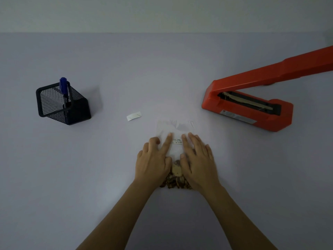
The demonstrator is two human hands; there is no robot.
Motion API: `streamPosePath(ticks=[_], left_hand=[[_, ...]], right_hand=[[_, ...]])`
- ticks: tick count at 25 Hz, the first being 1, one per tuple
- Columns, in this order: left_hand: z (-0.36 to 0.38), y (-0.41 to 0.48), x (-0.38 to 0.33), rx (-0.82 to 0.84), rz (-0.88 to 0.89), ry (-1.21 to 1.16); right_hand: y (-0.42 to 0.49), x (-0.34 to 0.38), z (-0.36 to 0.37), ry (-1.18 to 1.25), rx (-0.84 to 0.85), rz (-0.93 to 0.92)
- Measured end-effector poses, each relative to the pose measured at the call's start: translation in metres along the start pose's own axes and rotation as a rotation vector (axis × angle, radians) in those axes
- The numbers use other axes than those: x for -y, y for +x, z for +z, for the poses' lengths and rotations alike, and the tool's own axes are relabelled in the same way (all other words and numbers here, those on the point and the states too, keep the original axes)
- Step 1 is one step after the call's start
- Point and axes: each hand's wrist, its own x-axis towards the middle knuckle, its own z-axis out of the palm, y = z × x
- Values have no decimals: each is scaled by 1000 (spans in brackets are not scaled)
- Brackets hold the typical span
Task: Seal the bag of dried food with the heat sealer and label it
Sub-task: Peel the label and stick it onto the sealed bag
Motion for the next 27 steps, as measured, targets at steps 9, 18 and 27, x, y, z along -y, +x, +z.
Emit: streamPosePath(ticks=[9,18,27], left_hand=[[0,3,-3,2,-64,-39],[-3,-2,-7,-3,-36,-7],[-19,-12,5,-195,-255,-500]], right_hand=[[2,4,0,63,-13,17],[-2,-1,0,24,-28,-35],[-10,1,-25,228,-117,-24]])
